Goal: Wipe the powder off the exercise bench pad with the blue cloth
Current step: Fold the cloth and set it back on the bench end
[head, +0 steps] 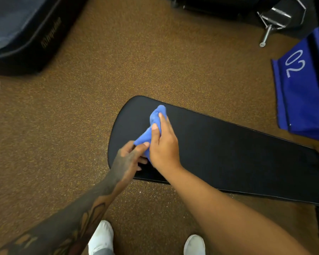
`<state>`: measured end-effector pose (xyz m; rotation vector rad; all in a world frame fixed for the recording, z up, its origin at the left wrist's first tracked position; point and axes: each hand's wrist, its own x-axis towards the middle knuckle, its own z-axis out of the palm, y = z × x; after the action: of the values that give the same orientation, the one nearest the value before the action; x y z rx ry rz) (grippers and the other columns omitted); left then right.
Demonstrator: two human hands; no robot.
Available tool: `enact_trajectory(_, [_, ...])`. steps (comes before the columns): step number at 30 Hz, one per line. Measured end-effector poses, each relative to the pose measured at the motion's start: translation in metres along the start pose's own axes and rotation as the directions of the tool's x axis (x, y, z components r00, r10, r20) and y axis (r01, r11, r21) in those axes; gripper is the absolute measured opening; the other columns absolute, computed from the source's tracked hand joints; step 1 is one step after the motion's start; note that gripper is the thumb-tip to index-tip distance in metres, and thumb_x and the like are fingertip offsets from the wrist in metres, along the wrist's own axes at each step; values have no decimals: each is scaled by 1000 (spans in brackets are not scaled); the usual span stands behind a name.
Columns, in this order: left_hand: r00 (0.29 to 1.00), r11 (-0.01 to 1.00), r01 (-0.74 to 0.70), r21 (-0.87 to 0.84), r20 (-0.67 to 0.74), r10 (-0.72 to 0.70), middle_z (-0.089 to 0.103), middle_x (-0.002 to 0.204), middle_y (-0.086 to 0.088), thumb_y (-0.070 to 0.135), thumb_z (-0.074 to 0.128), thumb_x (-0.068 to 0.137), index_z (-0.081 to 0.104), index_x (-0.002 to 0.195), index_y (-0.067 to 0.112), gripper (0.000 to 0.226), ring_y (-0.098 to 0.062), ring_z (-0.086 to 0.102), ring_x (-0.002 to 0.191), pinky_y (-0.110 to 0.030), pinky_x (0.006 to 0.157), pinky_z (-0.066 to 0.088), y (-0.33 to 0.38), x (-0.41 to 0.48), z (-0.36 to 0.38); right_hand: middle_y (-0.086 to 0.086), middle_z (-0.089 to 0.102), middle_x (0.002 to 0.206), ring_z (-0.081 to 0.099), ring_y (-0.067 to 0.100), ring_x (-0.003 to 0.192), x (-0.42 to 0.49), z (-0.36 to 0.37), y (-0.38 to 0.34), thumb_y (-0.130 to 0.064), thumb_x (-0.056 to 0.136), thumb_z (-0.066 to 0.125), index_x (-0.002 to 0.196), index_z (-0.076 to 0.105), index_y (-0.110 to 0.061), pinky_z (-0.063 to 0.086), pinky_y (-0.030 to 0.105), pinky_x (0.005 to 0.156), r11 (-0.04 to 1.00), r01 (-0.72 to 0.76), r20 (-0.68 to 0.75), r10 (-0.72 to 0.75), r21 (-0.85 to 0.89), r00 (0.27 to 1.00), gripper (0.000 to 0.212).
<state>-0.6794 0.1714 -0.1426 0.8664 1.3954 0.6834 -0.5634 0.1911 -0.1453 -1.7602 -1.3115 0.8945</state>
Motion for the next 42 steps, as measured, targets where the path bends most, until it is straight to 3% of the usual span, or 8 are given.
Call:
enact_trajectory(8, [992, 983, -119, -142, 22, 123, 76, 108, -16, 29, 61, 84, 69, 112, 10, 34, -38, 70, 108, -55, 100, 53, 43, 12, 16, -8, 64, 106, 58, 13, 101, 13, -24, -20, -29, 103, 43, 122, 59, -17, 44, 26, 86, 936, -272, -80, 296, 224, 952, 28])
enact_trajectory(15, [971, 980, -136, -144, 178, 160, 75, 80, -8, 16, 57, 70, 75, 75, 20, 20, -21, 68, 76, -41, 80, 53, 115, 13, 33, -4, 31, 158, 18, 10, 148, 36, -80, -34, -48, 92, 52, 142, 47, -27, 4, 42, 121, 999, -25, -28, 24, -27, 999, 54])
enact_trajectory(17, [956, 979, -141, -147, 236, 173, 72, 81, -10, 15, 57, 70, 72, 79, 17, 17, -22, 66, 75, -36, 73, 51, 137, 15, 39, -9, 67, 113, 56, 7, 113, 44, -105, -44, -49, 87, 54, 105, 67, -23, 32, 41, 110, 998, 67, 5, -67, 20, 998, 35])
enact_trajectory(21, [921, 963, -261, -70, 279, 270, 61, 69, -2, 19, 65, 79, 59, 74, 20, 8, -16, 56, 66, -32, 61, 43, 178, 15, 63, -7, 46, 59, 39, 5, 55, 50, -156, -61, -52, 78, 65, 69, 55, -2, 35, 26, 55, 991, 58, 34, -62, 121, 997, 52])
enact_trajectory(27, [790, 776, -579, 249, 409, 458, 59, 72, 6, 11, 55, 100, 55, 88, 13, 12, 2, 51, 60, -15, 58, 45, 234, -3, 123, -8, 45, 61, 40, 6, 59, 28, -267, -79, -41, 77, 78, 66, 54, -9, 35, 26, 55, 999, -49, 134, 46, 19, 990, 41])
enact_trajectory(34, [658, 708, -693, 135, 520, 545, 64, 92, -5, -2, 51, 99, 51, 121, 14, 27, -8, 60, 76, -11, 65, 48, 313, -68, 208, -5, 51, 68, 46, 5, 61, -17, -407, -127, -31, 85, 76, 73, 54, -14, 39, 23, 60, 988, -112, 42, 117, -102, 992, 30])
enact_trajectory(38, [557, 639, -762, 103, 608, 566, 59, 90, -35, -5, 50, 95, 48, 114, 18, 29, -26, 52, 72, -38, 66, 46, 353, -99, 250, 4, 68, 86, 64, 15, 78, -56, -478, -151, -36, 79, 80, 101, 58, -18, 52, 36, 72, 990, -135, -140, 130, -27, 981, 36])
enact_trajectory(42, [441, 546, -837, 32, 629, 640, 39, 67, -7, -18, 43, 87, 39, 92, 21, 40, 0, 37, 51, -15, 52, 34, 386, -139, 297, 12, 48, 71, 43, 19, 64, -99, -536, -176, -14, 81, 78, 102, 49, -18, 35, 30, 56, 991, -90, -265, 112, 94, 958, 36])
